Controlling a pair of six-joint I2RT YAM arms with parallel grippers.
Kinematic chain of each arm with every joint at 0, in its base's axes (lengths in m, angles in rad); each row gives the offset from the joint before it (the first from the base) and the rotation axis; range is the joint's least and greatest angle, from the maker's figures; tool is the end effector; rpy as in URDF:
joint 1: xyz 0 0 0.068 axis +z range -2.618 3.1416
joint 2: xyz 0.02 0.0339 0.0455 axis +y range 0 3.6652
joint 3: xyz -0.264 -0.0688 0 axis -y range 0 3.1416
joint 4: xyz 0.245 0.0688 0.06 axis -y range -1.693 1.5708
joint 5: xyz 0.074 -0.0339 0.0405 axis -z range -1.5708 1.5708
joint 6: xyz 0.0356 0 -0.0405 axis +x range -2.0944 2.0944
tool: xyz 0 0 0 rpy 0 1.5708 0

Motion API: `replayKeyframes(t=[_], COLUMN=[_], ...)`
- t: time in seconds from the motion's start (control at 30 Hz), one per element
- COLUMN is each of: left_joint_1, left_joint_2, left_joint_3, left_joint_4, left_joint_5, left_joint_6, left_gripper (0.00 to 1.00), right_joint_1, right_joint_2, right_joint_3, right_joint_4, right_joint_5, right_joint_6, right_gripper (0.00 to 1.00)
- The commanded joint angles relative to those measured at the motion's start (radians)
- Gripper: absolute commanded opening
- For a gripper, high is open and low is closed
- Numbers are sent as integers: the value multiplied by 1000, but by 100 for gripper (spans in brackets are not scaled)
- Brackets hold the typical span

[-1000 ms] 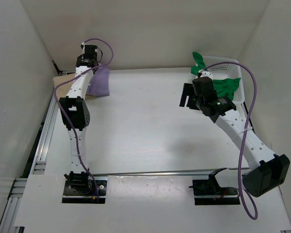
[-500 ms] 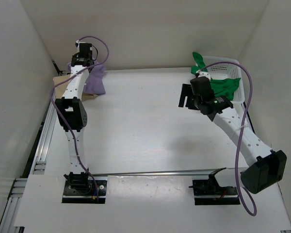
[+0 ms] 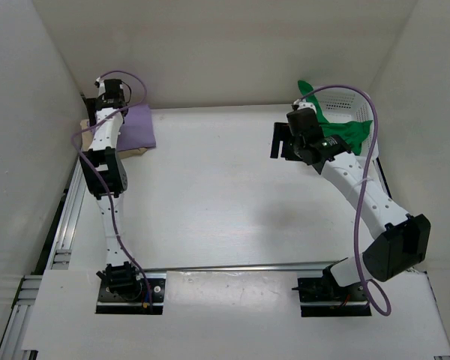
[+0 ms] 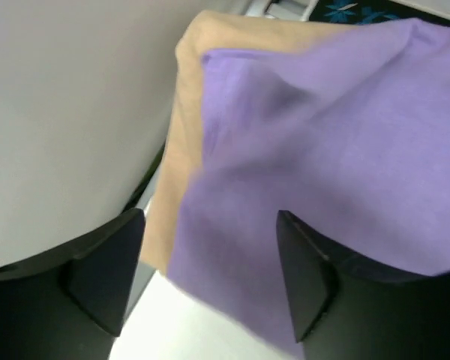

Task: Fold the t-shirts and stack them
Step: Put the neatly folded tshirt into the corner of the board with the left arm

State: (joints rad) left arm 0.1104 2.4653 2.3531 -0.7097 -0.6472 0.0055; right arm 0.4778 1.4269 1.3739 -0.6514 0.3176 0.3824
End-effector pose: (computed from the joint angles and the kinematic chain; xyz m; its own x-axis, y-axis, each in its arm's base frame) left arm 0.5401 0.0815 0.2359 -0.7307 -0.0766 -0.6784 -0.4919 0.7481 0.4454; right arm 0.2823 0.1337 0.3519 -0.6177 0.0794 -0.7824 0.0054 0.9953 0.0967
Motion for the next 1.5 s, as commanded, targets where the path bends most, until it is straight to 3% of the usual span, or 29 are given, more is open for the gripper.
replayKeyframes(t=[0.0,0.2,0.3,0.33,0.43,0.6,0.77,0.97,1.1,1.17,1.23,1.3,1.33,1.4,1.43,1.47], left_joint_1=[-3,-3,-23,-41,-98,-149,-149,-158,-158,-158,-158,-158,-158,-158,-158,-158], left_joint_2=[46,-41,-150,-181,-311,-543,-739,-864,-910,-922,-922,-922,-922,-922,-922,-922], left_joint_3=[72,9,-96,-156,-286,-477,-601,-728,-788,-801,-810,-810,-810,-810,-810,-810], left_joint_4=[55,64,64,64,64,53,-12,-86,-120,-143,-157,-172,-183,-183,-183,-183], left_joint_5=[-124,-135,-102,-92,-49,206,333,359,359,359,350,327,327,316,316,316], left_joint_6=[-6,-6,-6,-6,-6,-6,-6,-6,-6,-6,-6,-6,-6,-6,-6,-6], left_gripper=[85,92,93,100,100,100,100,100,100,100,100,100,100,100,100,100], right_joint_1=[-4,-13,-48,-63,-148,-338,-467,-518,-539,-548,-548,-548,-548,-548,-548,-548], right_joint_2=[23,23,53,66,131,334,616,898,987,1015,1035,1049,1049,1019,997,971], right_joint_3=[65,97,142,161,261,456,678,890,876,902,913,913,913,901,865,840], right_joint_4=[-19,-19,-43,-53,-77,-131,-131,-117,-63,-53,-39,-30,-30,-30,-18,5], right_joint_5=[-14,-14,-3,-3,-38,-63,-51,60,90,103,112,112,101,92,92,92], right_joint_6=[-34,-34,-34,-34,-34,16,79,194,311,340,349,349,349,358,358,358], right_gripper=[83,83,83,84,84,85,85,85,100,100,89,70,42,12,0,0])
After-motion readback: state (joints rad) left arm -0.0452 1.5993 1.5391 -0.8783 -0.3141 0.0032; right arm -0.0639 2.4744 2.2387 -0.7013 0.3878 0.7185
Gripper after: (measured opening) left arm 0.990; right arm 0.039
